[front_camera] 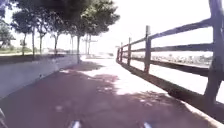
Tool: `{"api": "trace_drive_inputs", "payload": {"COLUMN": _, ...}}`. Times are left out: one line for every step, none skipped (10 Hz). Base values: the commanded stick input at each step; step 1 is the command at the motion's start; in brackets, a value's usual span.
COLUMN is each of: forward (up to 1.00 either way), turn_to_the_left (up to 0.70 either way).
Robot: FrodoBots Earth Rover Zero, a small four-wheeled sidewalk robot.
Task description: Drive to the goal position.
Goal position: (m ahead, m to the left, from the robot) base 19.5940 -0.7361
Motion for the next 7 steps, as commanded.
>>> {"api": "trace_drive_inputs", "payload": {"forward": 1.00, "turn_to_the_left": 0.00}}
{"api": "trace_drive_inputs", "payload": {"forward": 1.00, "turn_to_the_left": 0.00}}
{"api": "trace_drive_inputs", "payload": {"forward": 1.00, "turn_to_the_left": 0.00}}
{"api": "trace_drive_inputs", "payload": {"forward": 1.00, "turn_to_the_left": 0.00}}
{"api": "trace_drive_inputs", "payload": {"forward": 1.00, "turn_to_the_left": 0.00}}
{"api": "trace_drive_inputs", "payload": {"forward": 1.00, "turn_to_the_left": 0.00}}
{"api": "trace_drive_inputs", "payload": {"forward": 1.00, "turn_to_the_left": 0.00}}
